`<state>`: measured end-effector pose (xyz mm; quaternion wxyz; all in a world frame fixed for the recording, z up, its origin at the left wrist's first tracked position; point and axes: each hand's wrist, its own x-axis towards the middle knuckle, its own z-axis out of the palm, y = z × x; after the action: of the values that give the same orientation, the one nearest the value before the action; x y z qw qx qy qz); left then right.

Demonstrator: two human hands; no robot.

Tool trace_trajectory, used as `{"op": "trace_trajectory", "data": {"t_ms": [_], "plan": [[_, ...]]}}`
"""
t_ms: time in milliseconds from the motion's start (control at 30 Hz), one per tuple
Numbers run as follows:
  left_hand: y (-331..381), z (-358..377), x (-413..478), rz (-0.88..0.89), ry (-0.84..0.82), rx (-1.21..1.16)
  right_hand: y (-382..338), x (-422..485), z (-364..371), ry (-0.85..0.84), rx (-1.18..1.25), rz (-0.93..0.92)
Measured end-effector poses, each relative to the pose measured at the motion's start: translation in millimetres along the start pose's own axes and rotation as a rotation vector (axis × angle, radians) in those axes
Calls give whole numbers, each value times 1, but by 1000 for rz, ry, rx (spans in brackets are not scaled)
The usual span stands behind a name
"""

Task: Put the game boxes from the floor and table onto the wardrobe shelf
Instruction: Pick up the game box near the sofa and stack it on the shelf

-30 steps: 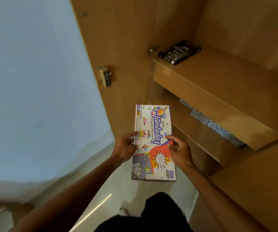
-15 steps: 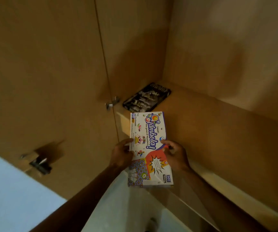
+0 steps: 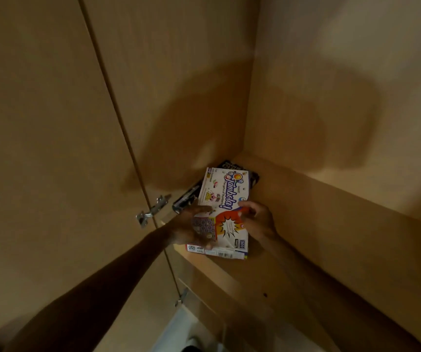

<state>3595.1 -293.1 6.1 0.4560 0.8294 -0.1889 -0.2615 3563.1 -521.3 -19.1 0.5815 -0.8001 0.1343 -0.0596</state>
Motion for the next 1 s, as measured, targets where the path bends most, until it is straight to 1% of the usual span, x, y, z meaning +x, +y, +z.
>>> {"op": "trace_trajectory", "data": {"t_ms": [67, 167, 233, 333, 400, 433, 500, 533, 600, 667, 700, 767, 833, 900, 933, 1000], "plan": [[-6, -10, 11, 9, -57, 128, 6, 9, -1, -20, -16, 1], [-7, -25, 18, 17, -45, 198, 13, 16, -3, -65, -29, -36], [-7, -36, 20, 55, 67, 323, 14, 19, -3, -66, -39, -103], [-15, -44, 23, 170, 331, 455, 8, 20, 3, -86, -115, -199], [-22, -39, 22, 151, 504, 493, 4, 17, 12, -140, -196, -258], [-22, -35, 21, 118, 560, 525, 6, 18, 17, -171, -234, -281], [-22, -24, 19, 73, 633, 602, 9, 19, 27, -227, -306, -321], [-21, -21, 18, 77, 655, 624, 11, 19, 30, -248, -333, -326], [-20, -20, 15, 130, 655, 618, 13, 20, 37, -281, -375, -336], [-21, -21, 11, 174, 616, 592, 12, 18, 44, -290, -458, -378], [-23, -21, 8, 176, 593, 582, 11, 17, 48, -284, -497, -396], [-26, -18, 5, 122, 530, 534, 9, 16, 52, -264, -517, -391], [-33, -16, 2, 70, 459, 495, 8, 15, 53, -266, -486, -361], [-40, -13, 1, 59, 445, 470, 7, 11, 51, -275, -417, -326], [-43, -10, -1, 47, 463, 448, 6, 8, 49, -259, -359, -314], [-46, 1, -13, -9, 548, 324, 3, -6, 48, -202, -227, -300]]}}
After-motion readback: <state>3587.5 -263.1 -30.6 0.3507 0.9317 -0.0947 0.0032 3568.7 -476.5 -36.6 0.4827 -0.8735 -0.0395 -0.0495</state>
